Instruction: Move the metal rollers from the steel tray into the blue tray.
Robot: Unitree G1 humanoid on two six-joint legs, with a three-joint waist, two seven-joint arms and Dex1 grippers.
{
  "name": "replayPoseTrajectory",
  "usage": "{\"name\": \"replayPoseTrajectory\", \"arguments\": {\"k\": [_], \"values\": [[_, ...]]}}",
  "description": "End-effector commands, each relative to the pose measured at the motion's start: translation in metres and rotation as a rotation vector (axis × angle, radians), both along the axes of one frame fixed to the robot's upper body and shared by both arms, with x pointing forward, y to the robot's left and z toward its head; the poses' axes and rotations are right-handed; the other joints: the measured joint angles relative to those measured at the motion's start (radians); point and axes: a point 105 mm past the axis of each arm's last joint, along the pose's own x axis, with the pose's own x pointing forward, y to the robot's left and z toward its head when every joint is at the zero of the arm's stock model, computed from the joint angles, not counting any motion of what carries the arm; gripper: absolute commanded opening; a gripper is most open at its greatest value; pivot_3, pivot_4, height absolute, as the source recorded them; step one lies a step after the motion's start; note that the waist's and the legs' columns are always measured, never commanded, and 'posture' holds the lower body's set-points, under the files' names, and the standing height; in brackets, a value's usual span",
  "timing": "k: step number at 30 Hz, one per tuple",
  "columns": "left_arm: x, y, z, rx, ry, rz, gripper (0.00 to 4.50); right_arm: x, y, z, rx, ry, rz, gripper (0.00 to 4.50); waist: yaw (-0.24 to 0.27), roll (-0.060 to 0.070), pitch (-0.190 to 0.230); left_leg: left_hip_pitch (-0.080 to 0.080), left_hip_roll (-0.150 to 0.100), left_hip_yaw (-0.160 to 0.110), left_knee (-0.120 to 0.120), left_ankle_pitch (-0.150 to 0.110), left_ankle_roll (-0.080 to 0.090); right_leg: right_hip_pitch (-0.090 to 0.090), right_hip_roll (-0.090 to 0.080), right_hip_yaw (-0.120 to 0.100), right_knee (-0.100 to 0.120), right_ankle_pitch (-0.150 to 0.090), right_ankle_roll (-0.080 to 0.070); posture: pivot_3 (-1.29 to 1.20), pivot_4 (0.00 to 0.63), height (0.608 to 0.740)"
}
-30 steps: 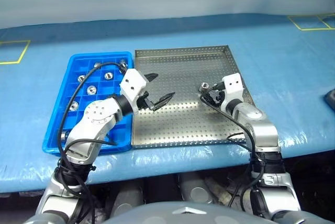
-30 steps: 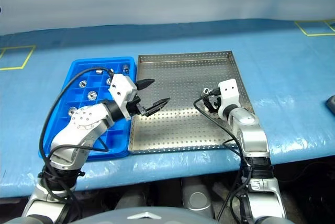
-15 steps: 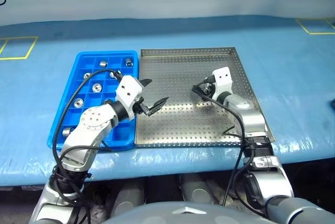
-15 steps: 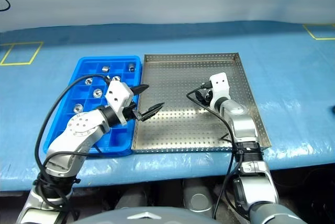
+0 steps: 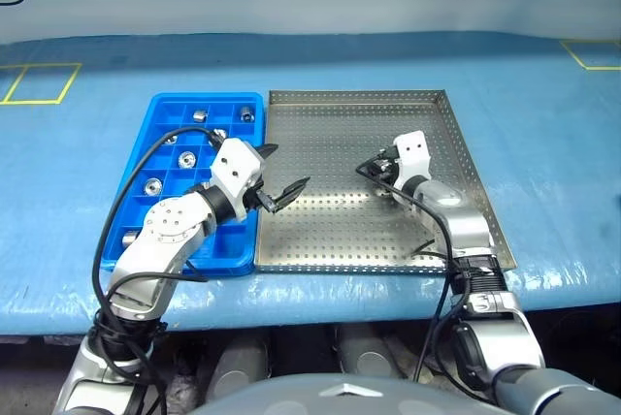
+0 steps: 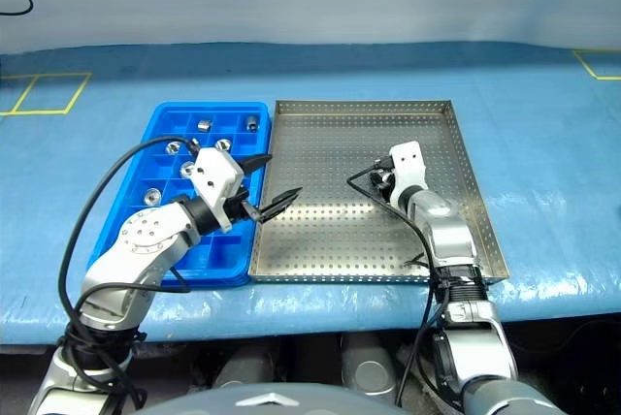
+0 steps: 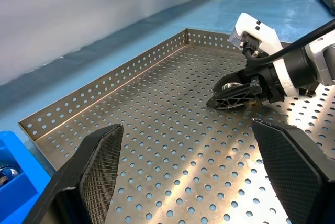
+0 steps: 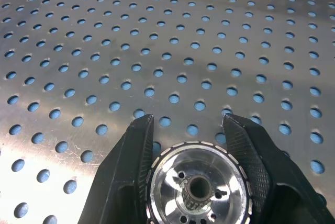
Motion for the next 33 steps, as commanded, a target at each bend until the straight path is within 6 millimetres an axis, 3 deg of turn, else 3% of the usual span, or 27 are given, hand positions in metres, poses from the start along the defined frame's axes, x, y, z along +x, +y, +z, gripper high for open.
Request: {"name": "replayPoseTrajectory", "arguments": {"k": [1, 6, 11, 13, 20, 25, 33], "values": [[-0.002, 0.000, 0.011, -0.005, -0.048, -0.011, 4.29, -0.001, 0.005, 0.021, 0.008, -0.072, 0.025, 1.74, -0.001, 0.000, 0.000, 0.000, 0.000, 0.000, 0.000, 0.000, 0.000, 0.000, 0.000, 0.000, 0.000, 0.000, 0.000, -0.15, 0.150, 0.740], [-0.002, 0.002, 0.011, -0.006, -0.047, -0.005, 4.29, -0.003, 0.009, 0.026, 0.001, -0.086, 0.049, 1.74, -0.001, 0.000, 0.000, 0.000, 0.000, 0.000, 0.000, 0.000, 0.000, 0.000, 0.000, 0.000, 0.000, -0.001, 0.002, -0.15, 0.150, 0.740], [-0.004, 0.014, 0.014, 0.000, -0.058, 0.035, 4.29, -0.007, 0.032, 0.047, 0.021, -0.146, 0.176, 1.74, -0.003, 0.000, 0.000, 0.000, 0.000, 0.000, 0.000, 0.000, 0.000, -0.001, 0.000, 0.000, 0.000, -0.001, 0.001, -0.13, 0.150, 0.740], [-0.009, 0.025, 0.016, 0.007, -0.060, 0.062, 4.29, -0.011, 0.047, 0.057, 0.032, -0.173, 0.259, 1.74, -0.004, 0.000, 0.000, 0.000, 0.001, 0.000, 0.000, 0.000, 0.000, -0.001, -0.001, 0.000, 0.000, -0.001, 0.001, -0.12, 0.150, 0.740], [-0.042, 0.099, 0.009, 0.162, -0.030, 0.357, 4.29, -0.045, 0.125, 0.086, 0.057, -0.234, 0.693, 1.74, 0.014, 0.000, 0.000, -0.003, 0.005, 0.000, -0.002, -0.001, -0.002, -0.007, 0.001, 0.000, 0.001, -0.001, -0.002, 0.00, 0.150, 0.740], [-0.064, 0.121, 0.004, 0.197, 0.006, 0.487, 4.29, -0.068, 0.162, 0.095, 0.070, -0.249, 0.923, 1.74, 0.068, -0.001, 0.000, -0.004, 0.005, -0.001, -0.002, -0.001, -0.003, -0.006, 0.000, -0.002, 0.000, -0.002, -0.002, 0.07, 0.150, 0.740], [-0.091, 0.134, -0.004, 0.215, 0.067, 0.587, 4.29, -0.096, 0.204, 0.090, 0.095, -0.219, 1.145, 1.74, 0.115, -0.002, 0.000, -0.005, 0.005, -0.004, -0.002, -0.001, -0.005, -0.006, 0.000, -0.005, 0.000, -0.004, -0.004, 0.14, 0.150, 0.740]]}}
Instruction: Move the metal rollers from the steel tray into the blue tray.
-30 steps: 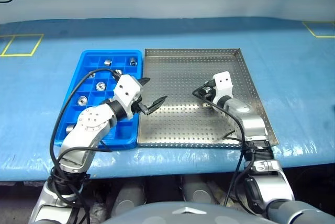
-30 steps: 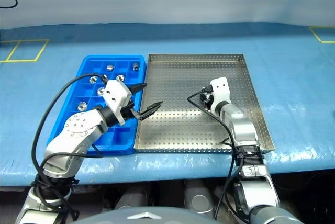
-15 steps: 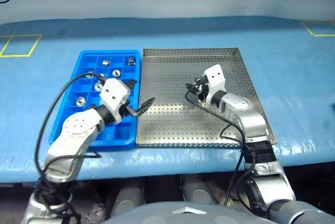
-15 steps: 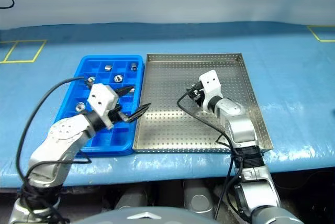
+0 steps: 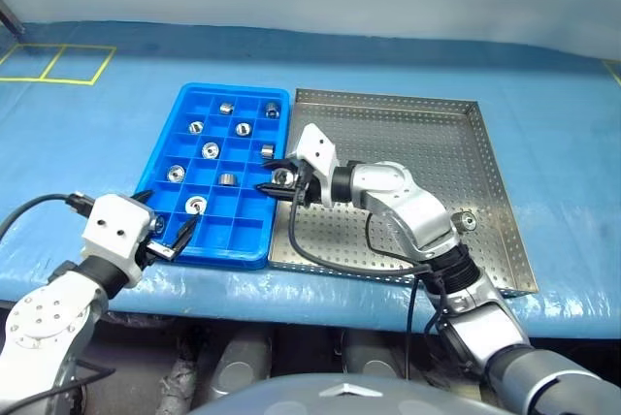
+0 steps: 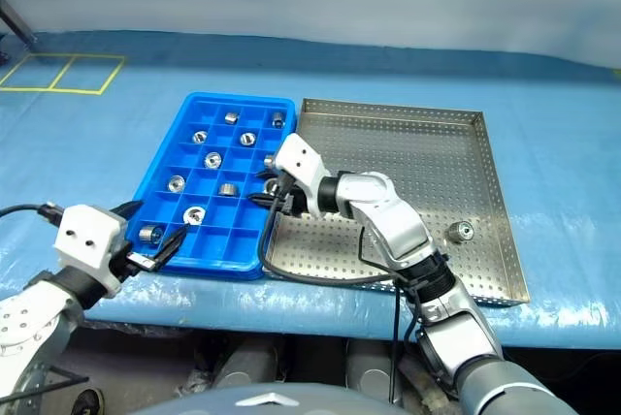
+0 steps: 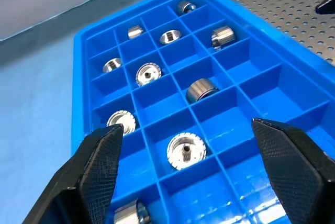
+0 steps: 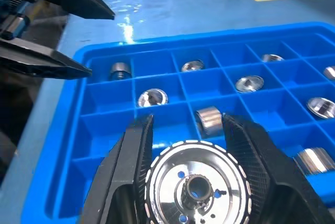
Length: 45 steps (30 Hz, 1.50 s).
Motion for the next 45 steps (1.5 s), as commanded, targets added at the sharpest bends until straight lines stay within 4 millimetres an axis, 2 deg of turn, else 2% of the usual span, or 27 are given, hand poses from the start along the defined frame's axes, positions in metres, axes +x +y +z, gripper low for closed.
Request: {"name": "replayPoseTrajectory", "arguments": {"k": [1, 8, 16, 27, 33, 34, 38, 41, 43, 45], "values": [[-0.009, 0.000, 0.010, 0.018, -0.035, 0.015, 4.29, -0.014, 0.017, 0.008, 0.030, -0.022, 0.099, 1.74, 0.004, 0.000, 0.000, 0.000, 0.000, 0.000, 0.000, 0.000, -0.001, 0.000, 0.000, -0.001, 0.000, -0.001, 0.000, 0.15, 0.150, 0.740], [-0.017, -0.001, 0.004, 0.002, -0.011, 0.042, 4.29, -0.025, 0.045, -0.009, 0.042, 0.060, 0.178, 1.74, 0.012, 0.000, 0.000, 0.000, 0.001, -0.002, 0.000, 0.000, -0.002, 0.000, 0.001, -0.002, 0.001, -0.002, 0.001, 0.19, 0.150, 0.740], [-0.017, -0.006, 0.002, -0.018, -0.008, 0.043, 4.29, -0.019, 0.076, -0.017, 0.076, 0.100, 0.175, 1.74, 0.024, 0.000, 0.000, 0.001, 0.002, -0.004, -0.002, 0.001, -0.005, 0.000, 0.003, -0.004, 0.001, -0.002, 0.000, 0.21, 0.150, 0.740], [-0.011, -0.010, 0.003, -0.022, -0.015, 0.021, 4.29, -0.010, 0.083, -0.033, 0.050, 0.140, 0.137, 1.74, 0.032, 0.000, 0.000, 0.001, 0.002, -0.010, -0.003, 0.002, -0.009, 0.000, 0.003, -0.009, 0.001, -0.004, -0.004, 0.20, 0.150, 0.740], [-0.009, -0.010, 0.004, -0.019, -0.018, 0.017, 4.29, -0.001, 0.083, -0.030, 0.075, 0.128, 0.079, 3.67, 0.032, 0.000, 0.000, 0.001, 0.003, -0.014, -0.006, 0.003, -0.012, 0.000, 0.003, -0.013, 0.002, -0.005, -0.008, 0.19, 0.150, 0.740], [-0.008, -0.010, 0.004, -0.019, -0.019, 0.015, 4.29, 0.000, 0.082, -0.028, 0.079, 0.120, 0.073, 3.92, 0.032, 0.000, 0.000, 0.001, 0.003, -0.015, -0.006, 0.003, -0.012, 0.000, 0.003, -0.014, 0.002, -0.006, -0.008, 0.18, 0.150, 0.740], [-0.004, -0.015, 0.003, -0.030, -0.021, -0.014, 4.29, 0.005, 0.075, -0.014, 0.123, 0.082, 0.040, 3.92, 0.031, 0.000, 0.000, 0.001, 0.003, -0.017, -0.006, 0.003, -0.013, 0.001, 0.003, -0.015, 0.002, -0.006, -0.009, 0.16, 0.150, 0.740], [0.002, -0.026, 0.004, -0.053, -0.028, -0.067, 4.29, 0.012, 0.059, 0.004, 0.168, 0.024, -0.023, 3.92, 0.032, 0.000, 0.000, 0.000, 0.003, -0.018, -0.006, 0.003, -0.013, 0.001, 0.003, -0.017, 0.002, -0.006, -0.009, 0.13, 0.150, 0.740], [0.010, -0.038, 0.006, -0.090, -0.044, -0.123, 4.29, 0.021, 0.040, 0.019, 0.202, -0.013, -0.096, 3.92, 0.033, 0.000, 0.000, 0.001, 0.002, -0.018, -0.006, 0.003, -0.013, 0.002, 0.003, -0.017, 0.002, -0.006, -0.009, 0.11, 0.150, 0.740], [0.020, -0.057, 0.008, -0.132, -0.061, -0.206, 4.29, 0.034, 0.007, 0.033, 0.218, -0.067, -0.221, 3.92, 0.033, 0.000, 0.000, 0.000, 0.002, -0.019, -0.006, 0.003, -0.013, 0.003, 0.003, -0.019, 0.002, -0.006, -0.009, 0.07, 0.150, 0.740]]}}
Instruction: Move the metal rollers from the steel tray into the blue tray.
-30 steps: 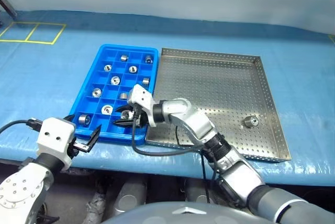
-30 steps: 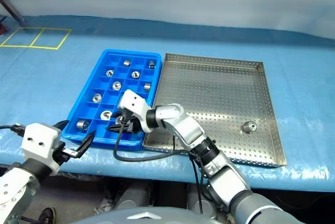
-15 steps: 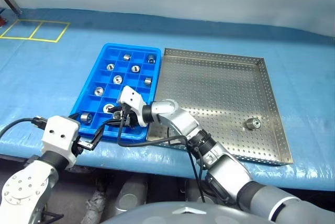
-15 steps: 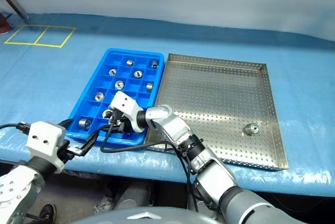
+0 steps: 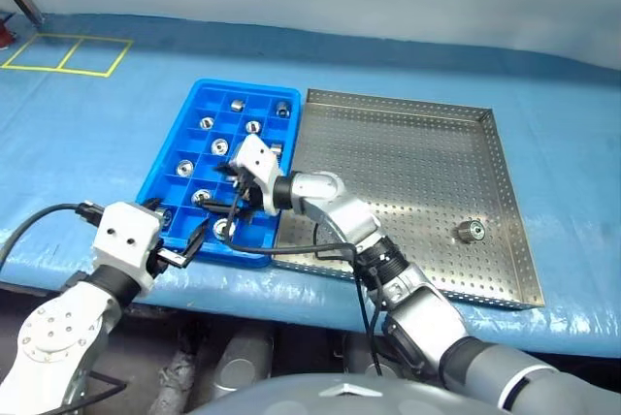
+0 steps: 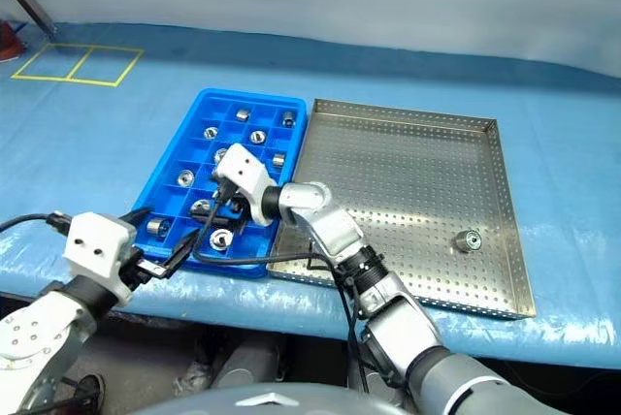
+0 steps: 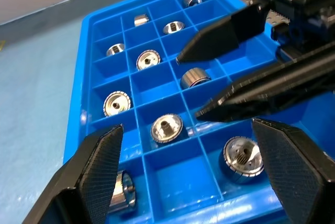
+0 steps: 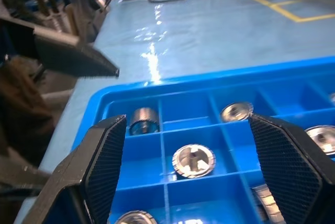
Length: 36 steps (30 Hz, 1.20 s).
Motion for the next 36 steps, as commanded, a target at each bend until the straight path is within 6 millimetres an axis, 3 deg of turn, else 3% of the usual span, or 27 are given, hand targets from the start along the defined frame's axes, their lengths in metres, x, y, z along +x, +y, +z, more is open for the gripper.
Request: {"name": "replayPoseTrajectory", "arguments": {"k": [1, 7, 11, 15, 20, 27, 32, 36], "values": [[0.012, -0.028, 0.005, -0.060, -0.030, -0.128, 4.29, 0.017, -0.047, 0.035, 0.070, -0.088, -0.185, 3.92, -0.001, 0.000, 0.000, 0.000, 0.000, 0.000, 0.000, 0.000, 0.000, 0.001, 0.000, -0.001, 0.000, 0.000, 0.000, 0.04, 0.150, 0.740], [0.045, -0.071, 0.012, -0.090, -0.071, -0.324, 4.29, 0.023, -0.152, 0.029, -0.067, -0.121, -0.541, 3.92, -0.027, 0.001, 0.000, 0.000, 0.000, 0.002, 0.001, 0.000, -0.001, 0.002, -0.002, -0.001, -0.001, 0.001, -0.002, -0.13, 0.150, 0.740], [0.061, -0.095, 0.015, -0.087, -0.084, -0.449, 4.29, 0.009, -0.205, 0.017, -0.153, -0.088, -0.730, 3.92, -0.080, 0.002, -0.001, -0.001, 0.001, 0.006, 0.001, 0.000, 0.000, 0.000, -0.002, 0.002, -0.001, 0.001, -0.002, -0.24, 0.150, 0.740], [0.069, -0.120, 0.017, -0.097, -0.101, -0.569, 4.29, -0.009, -0.239, 0.001, -0.196, -0.012, -0.864, 3.92, -0.137, 0.002, -0.001, 0.000, 0.001, 0.012, 0.002, -0.003, 0.006, 0.000, -0.002, 0.007, -0.001, 0.002, 0.000, -0.32, 0.150, 0.740], [0.074, -0.139, 0.019, -0.106, -0.117, -0.654, 4.29, -0.029, -0.255, -0.019, -0.180, 0.100, -0.944, 3.92, -0.203, 0.002, -0.001, 0.001, 0.002, 0.021, 0.007, -0.006, 0.011, 0.001, 0.000, 0.016, -0.001, 0.002, 0.009, -0.38, 0.150, 0.740], [0.071, -0.144, 0.015, -0.101, -0.110, -0.689, 4.29, -0.029, -0.271, -0.049, -0.157, 0.239, -1.032, 3.92, -0.303, 0.001, 0.000, 0.006, 0.002, 0.030, 0.010, -0.007, 0.014, 0.010, 0.008, 0.026, -0.002, 0.004, 0.014, -0.37, 0.150, 0.740], [0.067, -0.142, 0.013, -0.103, -0.108, -0.682, 4.29, -0.023, -0.272, -0.059, -0.145, 0.276, -1.034, 3.92, -0.337, 0.001, 0.000, 0.007, 0.004, 0.032, 0.008, -0.007, 0.014, 0.009, 0.010, 0.028, -0.001, 0.004, 0.015, -0.34, 0.150, 0.740], [0.066, -0.139, 0.012, -0.103, -0.106, -0.663, 4.29, -0.015, -0.268, -0.059, -0.130, 0.278, -1.015, 3.92, -0.333, 0.001, 0.000, 0.008, 0.004, 0.033, 0.008, -0.007, 0.014, 0.009, 0.010, 0.029, -0.001, 0.005, 0.015, -0.32, 0.150, 0.740]]}}
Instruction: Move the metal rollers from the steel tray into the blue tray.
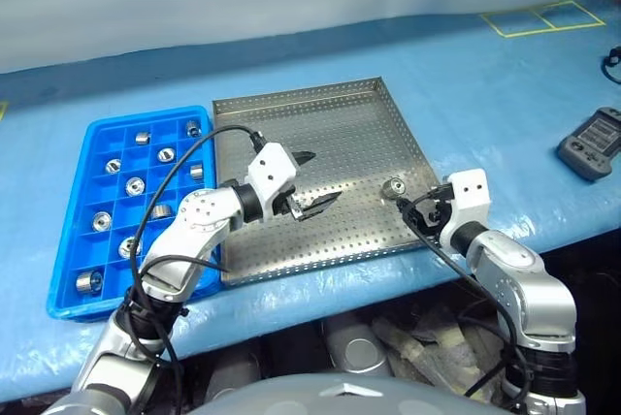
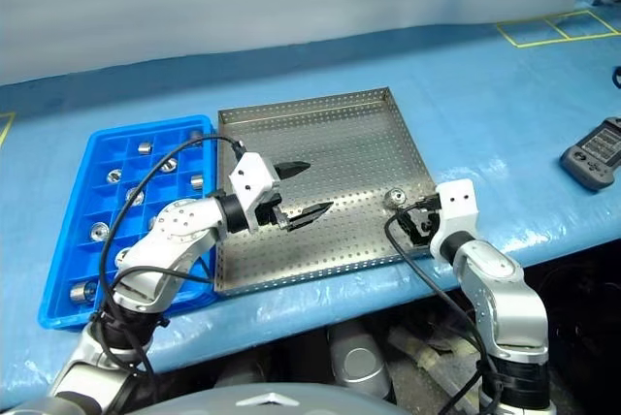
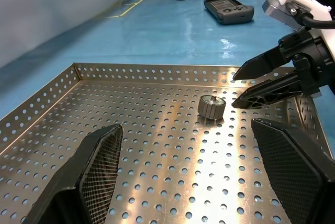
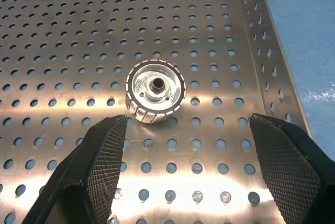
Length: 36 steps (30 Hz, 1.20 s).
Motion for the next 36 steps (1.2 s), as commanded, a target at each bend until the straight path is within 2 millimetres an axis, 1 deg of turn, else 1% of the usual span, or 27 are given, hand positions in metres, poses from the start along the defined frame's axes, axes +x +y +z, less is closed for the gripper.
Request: {"name": "replayPoseTrajectory", "arguments": {"k": [1, 3, 10, 17, 20, 24, 25, 32, 35, 36], "values": [[-0.003, 0.001, 0.015, -0.021, -0.064, 0.003, 4.29, 0.009, 0.005, 0.012, 0.009, -0.059, 0.020, 3.92, 0.005, 0.000, 0.000, 0.000, 0.000, 0.000, 0.000, 0.000, 0.000, 0.000, 0.000, 0.000, 0.000, 0.000, 0.000, -0.31, 0.150, 0.740], [-0.004, 0.002, 0.015, -0.021, -0.064, 0.010, 4.29, 0.012, 0.008, 0.013, 0.021, -0.065, 0.033, 3.92, 0.011, 0.000, 0.000, 0.003, 0.000, 0.000, 0.000, 0.000, 0.000, 0.000, 0.000, 0.000, 0.000, 0.000, 0.000, -0.30, 0.150, 0.740], [-0.004, 0.007, 0.014, -0.014, -0.065, 0.036, 4.29, 0.019, 0.014, 0.008, 0.041, -0.050, 0.052, 3.92, 0.030, 0.000, 0.000, 0.004, 0.000, 0.000, -0.001, -0.001, 0.001, -0.001, 0.000, 0.001, -0.001, 0.000, 0.000, -0.28, 0.150, 0.740], [-0.004, 0.010, 0.014, -0.008, -0.072, 0.048, 4.29, 0.025, 0.009, -0.003, 0.050, -0.021, 0.019, 3.92, 0.042, 0.000, 0.000, 0.004, 0.000, 0.000, 0.000, -0.001, 0.001, -0.001, 0.000, 0.001, -0.001, 0.000, 0.000, -0.27, 0.150, 0.740], [-0.003, 0.011, 0.015, -0.007, -0.074, 0.051, 4.29, 0.026, 0.007, -0.004, 0.047, -0.018, -0.002, 3.35, 0.050, 0.000, 0.000, 0.004, 0.000, 0.000, 0.000, -0.001, 0.001, -0.001, 0.000, 0.002, -0.001, 0.000, 0.000, -0.27, 0.150, 0.740], [-0.003, 0.011, 0.014, -0.005, -0.074, 0.054, 4.29, 0.025, 0.009, -0.001, 0.050, -0.030, 0.007, 2.05, 0.060, 0.000, 0.000, 0.004, 0.000, 0.000, 0.000, -0.001, 0.001, -0.001, 0.000, 0.002, -0.001, 0.000, 0.000, -0.27, 0.150, 0.740], [-0.003, 0.011, 0.014, -0.005, -0.074, 0.055, 4.29, 0.025, 0.009, 0.000, 0.048, -0.031, 0.008, 1.79, 0.062, 0.000, 0.000, 0.004, 0.000, 0.000, 0.000, -0.001, 0.001, -0.001, 0.000, 0.002, -0.001, 0.000, 0.001, -0.27, 0.150, 0.740], [-0.002, 0.012, 0.014, -0.005, -0.078, 0.058, 4.29, 0.027, 0.012, 0.008, 0.032, -0.067, 0.021, 1.74, 0.067, 0.000, 0.000, 0.004, 0.000, 0.000, 0.000, -0.001, 0.001, -0.001, 0.000, 0.002, -0.001, 0.000, 0.001, -0.27, 0.150, 0.740], [-0.001, 0.014, 0.015, -0.006, -0.079, 0.065, 4.29, 0.028, 0.018, 0.015, 0.020, -0.090, 0.047, 1.74, 0.068, 0.000, 0.000, 0.004, 0.000, 0.000, 0.000, -0.001, 0.001, -0.001, 0.000, 0.002, -0.001, 0.000, 0.001, -0.25, 0.150, 0.740], [-0.001, 0.016, 0.015, -0.008, -0.079, 0.072, 4.29, 0.029, 0.024, 0.020, 0.021, -0.109, 0.068, 1.74, 0.068, 0.000, 0.000, 0.004, 0.000, 0.000, 0.000, -0.001, 0.001, -0.001, 0.000, 0.002, -0.001, 0.000, 0.001, -0.25, 0.150, 0.740]]}}
